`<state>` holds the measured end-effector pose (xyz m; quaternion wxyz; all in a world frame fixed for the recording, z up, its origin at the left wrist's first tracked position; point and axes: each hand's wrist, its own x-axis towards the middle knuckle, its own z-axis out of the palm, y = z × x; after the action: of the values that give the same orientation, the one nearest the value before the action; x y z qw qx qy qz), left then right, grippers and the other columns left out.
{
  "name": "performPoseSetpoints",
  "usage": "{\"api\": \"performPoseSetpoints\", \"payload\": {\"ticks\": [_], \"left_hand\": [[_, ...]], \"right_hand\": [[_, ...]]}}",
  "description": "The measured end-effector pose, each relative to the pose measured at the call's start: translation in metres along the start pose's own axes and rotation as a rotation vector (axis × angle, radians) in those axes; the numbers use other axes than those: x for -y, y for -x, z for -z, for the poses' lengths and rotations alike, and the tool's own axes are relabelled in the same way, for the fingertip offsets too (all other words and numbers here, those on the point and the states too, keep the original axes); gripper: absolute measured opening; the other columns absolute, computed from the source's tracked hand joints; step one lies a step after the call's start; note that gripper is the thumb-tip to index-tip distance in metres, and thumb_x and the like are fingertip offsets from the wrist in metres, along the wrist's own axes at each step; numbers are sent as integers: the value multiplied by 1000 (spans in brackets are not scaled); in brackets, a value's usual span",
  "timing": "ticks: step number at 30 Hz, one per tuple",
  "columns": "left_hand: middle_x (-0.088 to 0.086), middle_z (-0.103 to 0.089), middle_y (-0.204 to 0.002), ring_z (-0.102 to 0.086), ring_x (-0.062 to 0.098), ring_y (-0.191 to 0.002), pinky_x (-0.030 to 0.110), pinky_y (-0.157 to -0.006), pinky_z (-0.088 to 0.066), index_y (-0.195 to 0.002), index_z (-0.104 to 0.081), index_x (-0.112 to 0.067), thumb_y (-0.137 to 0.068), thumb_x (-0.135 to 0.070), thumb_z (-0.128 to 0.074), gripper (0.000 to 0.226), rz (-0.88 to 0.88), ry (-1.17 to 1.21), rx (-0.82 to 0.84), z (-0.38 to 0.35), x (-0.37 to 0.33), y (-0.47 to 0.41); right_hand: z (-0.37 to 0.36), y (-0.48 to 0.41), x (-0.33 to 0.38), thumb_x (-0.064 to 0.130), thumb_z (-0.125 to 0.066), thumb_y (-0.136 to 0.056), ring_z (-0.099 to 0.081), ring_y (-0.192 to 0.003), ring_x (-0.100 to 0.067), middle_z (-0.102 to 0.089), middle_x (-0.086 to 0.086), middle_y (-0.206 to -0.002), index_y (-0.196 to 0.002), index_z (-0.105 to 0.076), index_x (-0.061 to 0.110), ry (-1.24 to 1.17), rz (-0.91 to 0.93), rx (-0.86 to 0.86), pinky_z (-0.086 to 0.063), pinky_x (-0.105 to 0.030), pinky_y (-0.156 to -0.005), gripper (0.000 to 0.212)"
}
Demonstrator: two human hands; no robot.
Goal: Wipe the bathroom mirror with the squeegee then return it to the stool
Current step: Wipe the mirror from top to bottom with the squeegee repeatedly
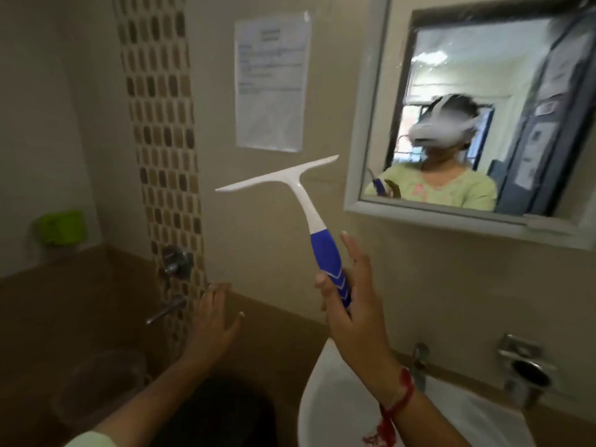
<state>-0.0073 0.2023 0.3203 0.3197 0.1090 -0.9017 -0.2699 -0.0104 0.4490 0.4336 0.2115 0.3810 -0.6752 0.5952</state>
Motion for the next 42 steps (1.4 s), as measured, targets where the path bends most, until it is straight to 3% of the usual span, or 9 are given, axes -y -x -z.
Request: {"api": "performPoseSetpoints", "payload": {"ticks": [6, 10, 14, 18, 22, 26, 32, 37, 42], "left_hand": [[9, -26, -150, -21, 26, -141, 39, -114, -15, -143, -23, -16, -86, -24, -59, 67, -398, -6, -10, -5, -95, -68], [7, -33, -144, -36, 23, -130, 37, -105, -33, -144, -14, -22, -81, -22, -62, 79, -600, 106, -122, 8, -161, -119], [6, -32, -145, -37, 23, -129, 42, -102, -37, -144, -12, -24, -81, -24, -62, 80, -724, 114, -231, 29, -214, -181], [11, -36, -141, -39, 26, -127, 44, -101, -41, -141, -24, -15, -83, -28, -59, 69, -756, 147, -333, 51, -257, -241], [12, -35, -142, -35, 29, -129, 50, -104, -35, -137, -30, -13, -86, -34, -53, 60, -806, 98, -402, 68, -289, -282], [11, -30, -146, -25, 29, -137, 53, -107, -29, -138, -29, -13, -87, -36, -53, 60, -933, -74, -430, 73, -307, -303], [13, -27, -149, -23, 30, -138, 52, -109, -22, -144, -21, -14, -90, -35, -49, 64, -826, 166, -533, 71, -322, -326], [10, -18, -153, -13, 29, -142, 52, -113, -13, -146, -13, -20, -96, -36, -35, 57, -706, 229, -436, 60, -321, -341], [6, -11, -157, -7, 25, -144, 48, -115, -7, -147, -3, -24, -99, -34, -25, 54, -676, 326, -376, 41, -321, -345]], "right_hand": [[60, -23, 23, 36, -45, -90, -57, -57, -16, -60, 3, -84, -135, -28, 40, 192, 109, -174, -52, -32, -46, 48], [71, -44, 35, 29, -46, -92, -51, -48, -13, -61, -4, -77, -136, -25, 34, 216, 170, -277, -46, -23, -41, 50], [74, -80, 50, 20, -46, -94, -54, -56, -11, -58, -3, -101, -136, -26, 28, 255, 245, -366, -50, -26, -49, 48], [87, -124, 66, 17, -45, -95, -60, -71, -9, -54, 4, -102, -136, -26, 25, 310, 290, -424, -53, -26, -60, 46], [106, -173, 87, 8, -44, -95, -58, -62, 5, -48, 16, -92, -135, -27, 19, 329, 307, -467, -45, -7, -49, 45], [119, -219, 107, 10, -40, -96, -54, -44, 3, -55, 10, -79, -127, -31, 28, 267, 256, -512, -41, -9, -39, 37], [110, -278, 109, 10, -36, -96, -53, -52, 0, -44, 12, -78, -139, -27, 19, 525, 349, -596, -39, -5, -41, 45], [101, -306, 98, 12, -37, -96, -49, -61, -1, -44, 18, -86, -145, -20, 22, 566, 315, -685, -37, 1, -46, 53], [108, -319, 86, 15, -37, -97, -47, -65, 1, -47, 5, -101, -145, -19, 25, 645, 317, -719, -35, 5, -48, 52]]}}
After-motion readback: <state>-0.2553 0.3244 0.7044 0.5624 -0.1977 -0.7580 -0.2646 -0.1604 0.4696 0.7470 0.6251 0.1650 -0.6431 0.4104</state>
